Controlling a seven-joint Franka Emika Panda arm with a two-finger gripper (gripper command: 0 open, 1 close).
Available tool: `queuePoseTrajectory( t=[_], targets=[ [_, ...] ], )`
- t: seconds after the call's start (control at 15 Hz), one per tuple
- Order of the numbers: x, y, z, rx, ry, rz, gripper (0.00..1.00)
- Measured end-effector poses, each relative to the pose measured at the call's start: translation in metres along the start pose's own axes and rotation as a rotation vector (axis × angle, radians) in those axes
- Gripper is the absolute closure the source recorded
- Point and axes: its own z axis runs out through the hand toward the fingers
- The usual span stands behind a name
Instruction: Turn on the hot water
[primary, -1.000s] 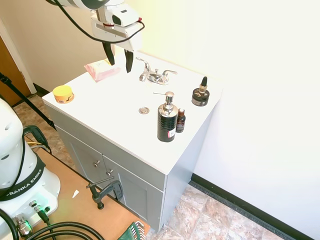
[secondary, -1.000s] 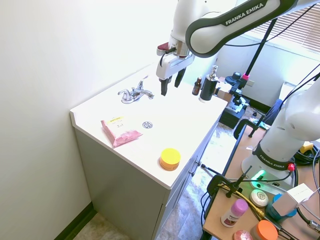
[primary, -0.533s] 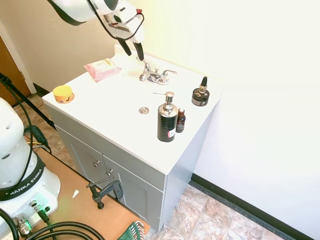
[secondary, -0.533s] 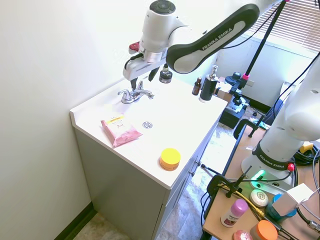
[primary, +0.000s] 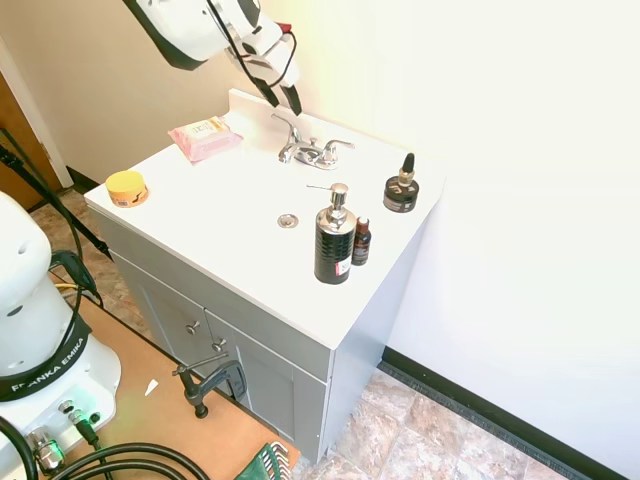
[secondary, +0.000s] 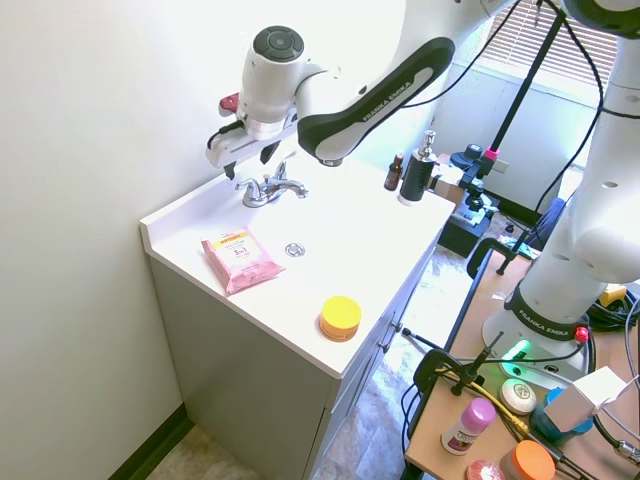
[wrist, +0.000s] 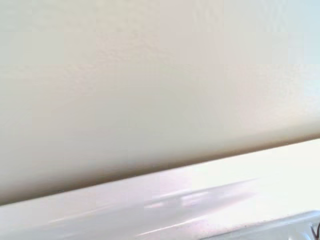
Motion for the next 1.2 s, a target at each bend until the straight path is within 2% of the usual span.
queuePoseTrajectory(
  t=[0.27,0.6,0.87,1.07,1.2],
  targets=[
    [0.004,-0.001,0.009,-0.033,0.006,0.007,0.0],
    [0.01,0.01,0.013,-0.162,-0.046,-0.039,0.0],
    [0.014,0.024,0.009,-0.295,-0.072,-0.084,0.0],
    [0.023,0.028,0.007,-0.314,-0.053,-0.083,0.0],
    [0.025,0.032,0.0,-0.331,-0.131,-0.1,0.0]
  ],
)
